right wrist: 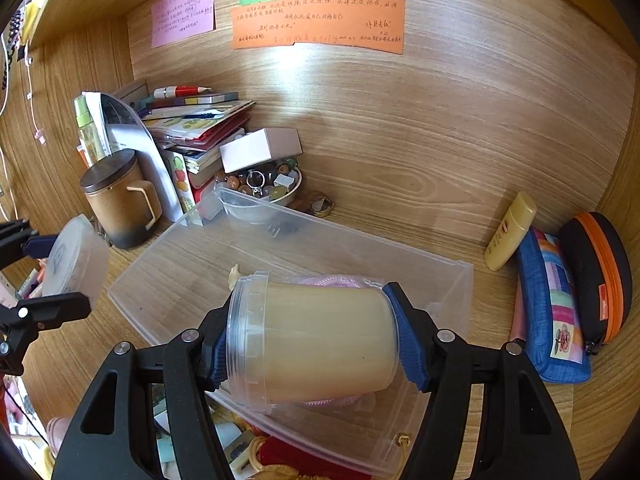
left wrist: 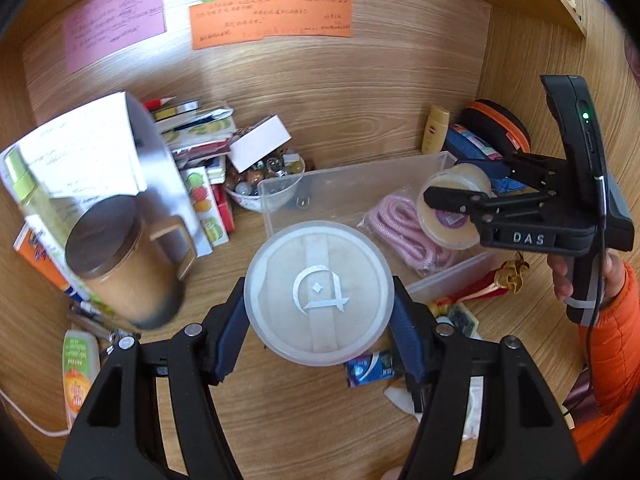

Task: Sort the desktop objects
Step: 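Carry the powder container and cream jar with both grippers over the clear box, then lower both held items into the clear box and open both grippers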

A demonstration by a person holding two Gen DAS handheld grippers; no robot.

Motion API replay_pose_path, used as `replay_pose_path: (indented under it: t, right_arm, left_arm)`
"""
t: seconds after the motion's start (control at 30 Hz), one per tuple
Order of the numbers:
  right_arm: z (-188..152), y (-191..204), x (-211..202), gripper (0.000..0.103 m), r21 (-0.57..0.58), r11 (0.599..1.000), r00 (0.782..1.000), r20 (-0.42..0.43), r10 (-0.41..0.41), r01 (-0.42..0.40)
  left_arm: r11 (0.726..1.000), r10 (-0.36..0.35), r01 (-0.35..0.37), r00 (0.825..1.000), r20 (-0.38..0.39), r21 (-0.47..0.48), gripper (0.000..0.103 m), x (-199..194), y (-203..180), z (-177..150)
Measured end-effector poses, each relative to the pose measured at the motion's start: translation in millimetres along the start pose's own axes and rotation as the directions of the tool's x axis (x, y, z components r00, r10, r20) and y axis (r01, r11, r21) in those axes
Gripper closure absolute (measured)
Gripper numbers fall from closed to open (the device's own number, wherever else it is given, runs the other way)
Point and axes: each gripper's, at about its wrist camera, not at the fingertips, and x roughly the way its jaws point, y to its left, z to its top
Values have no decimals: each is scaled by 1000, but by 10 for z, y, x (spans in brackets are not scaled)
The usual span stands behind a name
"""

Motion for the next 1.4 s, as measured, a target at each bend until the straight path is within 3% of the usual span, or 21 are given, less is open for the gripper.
replay_pose_path:
  t: [0.23,0.77,1.03,1.23,1.4]
  right_arm:
    - [48,-55,141,41,-8,1000,1000,-26,-5,5]
    - [141,-203,523,41,-45,999,993,-110,-35,30]
    - [165,-238,610,41,-59,998,990,-134,-41,33]
    - [187,-394,715,39,20,1000,983,-184,6,-2]
    - [191,-332,750,36,-28,999,977,-213,-31,26]
  left_arm:
    - [997,-33,35,999,-30,66,39,292,-123,243]
    - [991,-77,94,982,-172,91,39,1091,-154,517]
    - [990,-71,97,971,-230,100,39,1363,-178,529]
    - [990,-62,92,966,-252,107,39,1448,-185,559]
    - [987,-23,68,957,-291,146,39,1511,-246,555]
